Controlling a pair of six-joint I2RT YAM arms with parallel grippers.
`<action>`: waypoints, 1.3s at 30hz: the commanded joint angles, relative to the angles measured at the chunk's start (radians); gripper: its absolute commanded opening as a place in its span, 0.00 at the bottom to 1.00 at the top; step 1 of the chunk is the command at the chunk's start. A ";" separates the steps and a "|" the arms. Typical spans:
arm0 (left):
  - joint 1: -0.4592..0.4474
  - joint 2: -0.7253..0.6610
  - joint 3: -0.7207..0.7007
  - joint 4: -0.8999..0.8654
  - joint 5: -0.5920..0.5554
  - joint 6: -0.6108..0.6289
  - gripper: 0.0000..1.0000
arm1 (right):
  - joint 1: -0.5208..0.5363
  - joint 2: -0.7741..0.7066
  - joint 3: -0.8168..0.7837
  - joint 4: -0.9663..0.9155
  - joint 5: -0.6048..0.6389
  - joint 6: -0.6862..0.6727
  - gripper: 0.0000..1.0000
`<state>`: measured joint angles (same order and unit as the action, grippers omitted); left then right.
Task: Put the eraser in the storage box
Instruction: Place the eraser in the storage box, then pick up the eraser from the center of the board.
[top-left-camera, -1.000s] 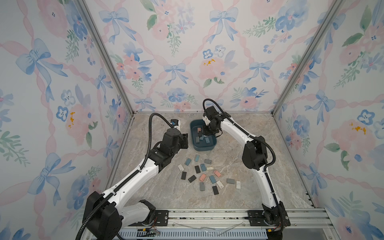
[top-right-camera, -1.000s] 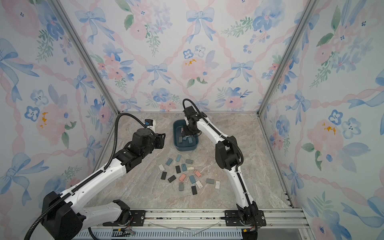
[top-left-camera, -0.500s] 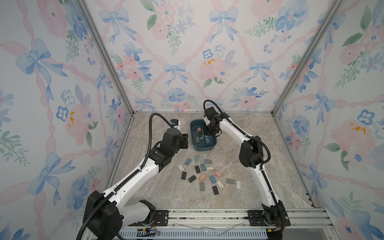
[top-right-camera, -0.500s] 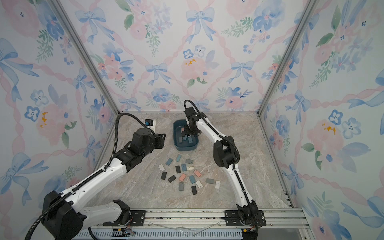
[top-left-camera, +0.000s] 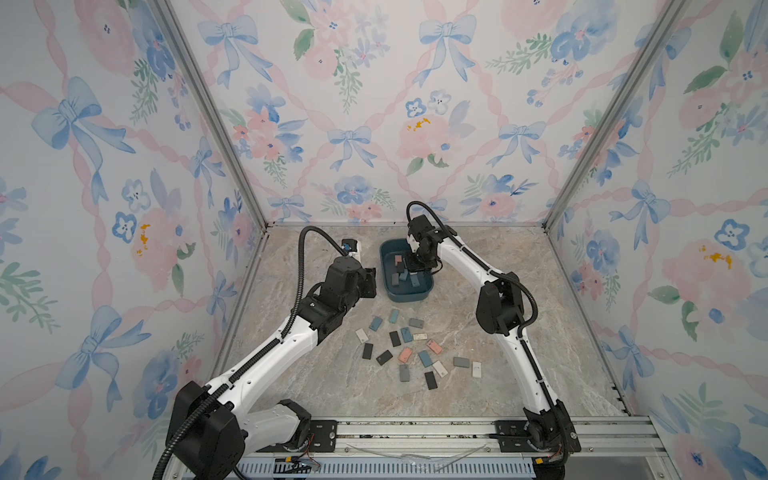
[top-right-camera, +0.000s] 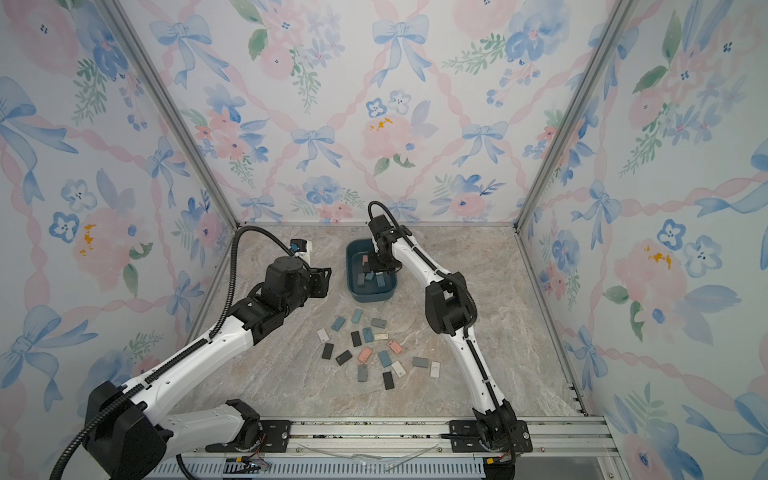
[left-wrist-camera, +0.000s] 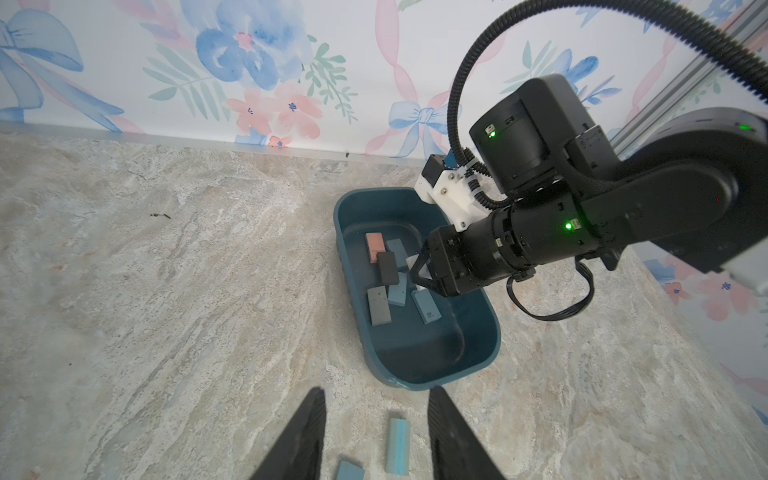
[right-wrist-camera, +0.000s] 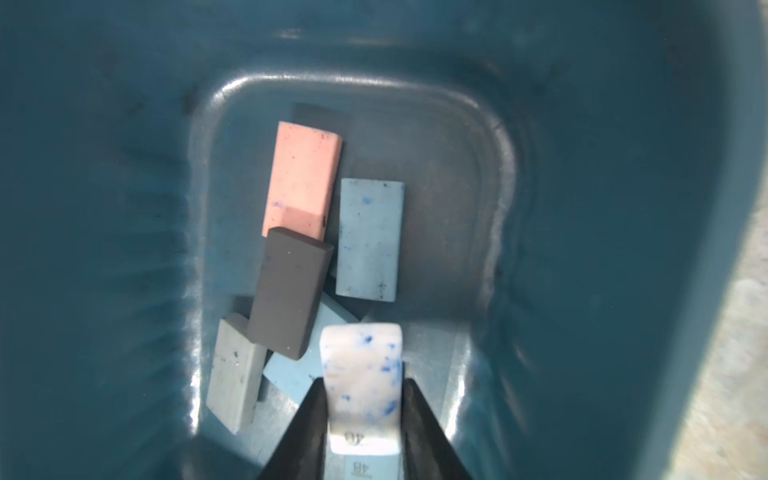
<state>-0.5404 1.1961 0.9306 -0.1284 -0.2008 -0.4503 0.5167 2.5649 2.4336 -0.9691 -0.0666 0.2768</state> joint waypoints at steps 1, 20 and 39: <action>0.008 -0.013 -0.022 0.008 0.006 -0.018 0.43 | -0.011 0.025 0.036 -0.025 0.010 0.007 0.34; 0.011 -0.045 -0.035 -0.118 -0.003 -0.069 0.47 | 0.025 -0.191 -0.057 0.005 0.005 -0.019 0.39; 0.008 0.026 -0.075 -0.298 0.070 -0.272 0.51 | 0.014 -0.778 -0.758 0.387 0.059 0.012 0.43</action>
<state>-0.5350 1.1934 0.8761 -0.3664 -0.1642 -0.6563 0.5373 1.8439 1.7386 -0.6575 -0.0288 0.2729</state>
